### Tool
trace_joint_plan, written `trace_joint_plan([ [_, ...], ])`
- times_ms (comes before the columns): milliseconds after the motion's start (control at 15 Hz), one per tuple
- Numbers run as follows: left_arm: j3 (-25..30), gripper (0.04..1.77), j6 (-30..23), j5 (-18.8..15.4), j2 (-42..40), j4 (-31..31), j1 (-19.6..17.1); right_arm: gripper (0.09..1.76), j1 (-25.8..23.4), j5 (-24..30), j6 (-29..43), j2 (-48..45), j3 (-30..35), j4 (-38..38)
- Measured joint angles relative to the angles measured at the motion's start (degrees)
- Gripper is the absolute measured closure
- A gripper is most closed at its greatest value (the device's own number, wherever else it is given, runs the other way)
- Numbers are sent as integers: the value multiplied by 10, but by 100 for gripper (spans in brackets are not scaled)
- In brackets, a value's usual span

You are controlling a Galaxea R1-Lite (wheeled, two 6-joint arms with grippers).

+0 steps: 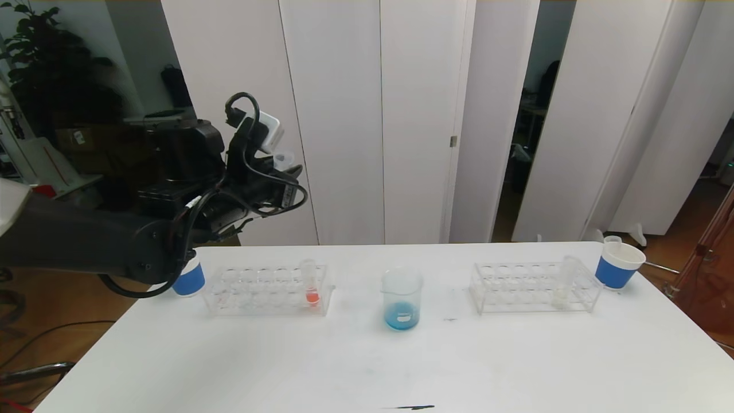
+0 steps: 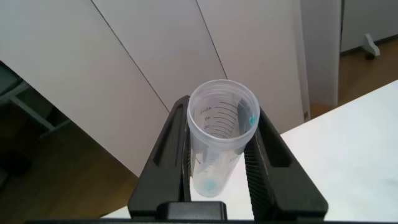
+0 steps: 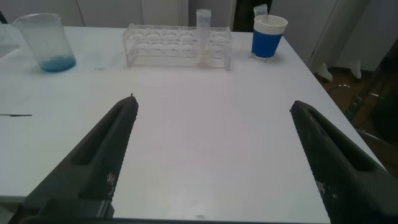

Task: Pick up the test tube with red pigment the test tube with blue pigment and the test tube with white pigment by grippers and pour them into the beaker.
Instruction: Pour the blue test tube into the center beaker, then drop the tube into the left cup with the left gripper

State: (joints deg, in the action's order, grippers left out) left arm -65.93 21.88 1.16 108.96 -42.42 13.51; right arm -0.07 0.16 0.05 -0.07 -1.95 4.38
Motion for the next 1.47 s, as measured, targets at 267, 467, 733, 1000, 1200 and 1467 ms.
trace_joint_plan([
  [267, 58, 123, -68, -9, -45, 30, -59, 10, 0, 0, 0, 0, 0, 0],
  [467, 103, 123, -98, -44, -61, 31, -108, 10, 0, 0, 0, 0, 0, 0],
  [733, 133, 123, -126, -79, -63, 29, -163, 10, 0, 0, 0, 0, 0, 0],
  [1000, 101, 123, -120, -104, -41, 11, -227, 10, 0, 0, 0, 0, 0, 0],
  [1200, 59, 123, -119, -105, 6, -40, -271, 10, 0, 0, 0, 0, 0, 0],
  [1467, 35, 123, -113, -105, 79, -96, -308, 10, 0, 0, 0, 0, 0, 0],
])
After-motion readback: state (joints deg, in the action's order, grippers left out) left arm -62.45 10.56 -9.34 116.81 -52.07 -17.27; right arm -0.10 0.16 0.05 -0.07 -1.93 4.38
